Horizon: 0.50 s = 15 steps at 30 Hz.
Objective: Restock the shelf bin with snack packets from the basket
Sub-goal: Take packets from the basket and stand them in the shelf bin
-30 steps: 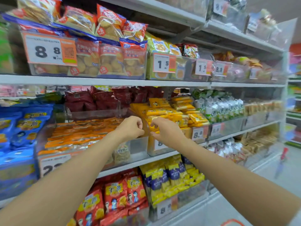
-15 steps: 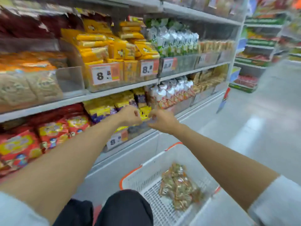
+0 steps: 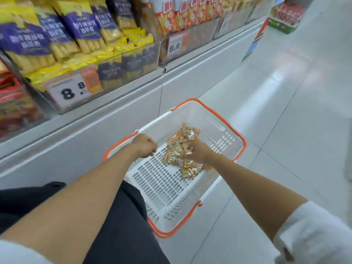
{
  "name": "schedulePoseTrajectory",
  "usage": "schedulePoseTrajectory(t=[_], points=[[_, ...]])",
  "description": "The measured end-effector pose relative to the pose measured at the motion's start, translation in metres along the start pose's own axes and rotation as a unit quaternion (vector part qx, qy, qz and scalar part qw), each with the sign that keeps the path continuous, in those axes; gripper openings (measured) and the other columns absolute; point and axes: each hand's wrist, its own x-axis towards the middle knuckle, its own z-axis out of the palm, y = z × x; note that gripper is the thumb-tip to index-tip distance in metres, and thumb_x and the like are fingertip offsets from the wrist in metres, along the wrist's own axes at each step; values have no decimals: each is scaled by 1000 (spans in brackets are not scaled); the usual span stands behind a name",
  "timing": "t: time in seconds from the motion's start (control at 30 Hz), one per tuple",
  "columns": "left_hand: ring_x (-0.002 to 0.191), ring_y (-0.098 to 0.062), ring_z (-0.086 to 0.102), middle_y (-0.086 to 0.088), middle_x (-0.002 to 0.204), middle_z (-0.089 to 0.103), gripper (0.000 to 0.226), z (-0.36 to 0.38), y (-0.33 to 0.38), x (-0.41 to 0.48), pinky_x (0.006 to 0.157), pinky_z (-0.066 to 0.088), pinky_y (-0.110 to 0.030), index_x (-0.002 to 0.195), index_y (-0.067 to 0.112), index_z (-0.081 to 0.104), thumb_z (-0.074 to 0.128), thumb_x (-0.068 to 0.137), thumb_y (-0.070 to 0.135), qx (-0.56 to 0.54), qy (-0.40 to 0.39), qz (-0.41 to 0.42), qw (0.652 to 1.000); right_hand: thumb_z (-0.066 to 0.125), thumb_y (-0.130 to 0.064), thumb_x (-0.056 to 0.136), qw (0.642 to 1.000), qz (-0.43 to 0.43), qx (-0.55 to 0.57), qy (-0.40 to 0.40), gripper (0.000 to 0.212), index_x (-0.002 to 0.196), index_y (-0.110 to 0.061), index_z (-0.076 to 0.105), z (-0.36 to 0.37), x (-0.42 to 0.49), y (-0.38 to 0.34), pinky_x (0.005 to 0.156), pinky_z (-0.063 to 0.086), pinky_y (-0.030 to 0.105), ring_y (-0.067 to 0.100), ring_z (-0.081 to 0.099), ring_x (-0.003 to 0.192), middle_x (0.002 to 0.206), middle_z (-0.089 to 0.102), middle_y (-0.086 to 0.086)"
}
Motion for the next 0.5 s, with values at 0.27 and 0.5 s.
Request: schedulePoseTrajectory(t=[0.27, 0.5], points=[[72, -19, 61, -18, 91, 68, 12, 17, -21, 44, 61, 47, -24, 86, 2, 67, 58, 90, 9, -89, -22, -27, 995, 67, -31, 90, 993, 85, -42, -65, 72, 148, -6, 31, 64, 54, 46, 101, 41, 35, 33, 40, 133, 151, 32, 18], [78, -22, 59, -22, 104, 70, 12, 19, -18, 52, 67, 46, -29, 92, -1, 68, 58, 89, 6, -132, -33, -52, 989, 79, -23, 80, 983, 157, 62, -72, 109, 155, -34, 1, 103, 109, 56, 104, 45, 49, 47, 22, 142, 158, -26, 12]])
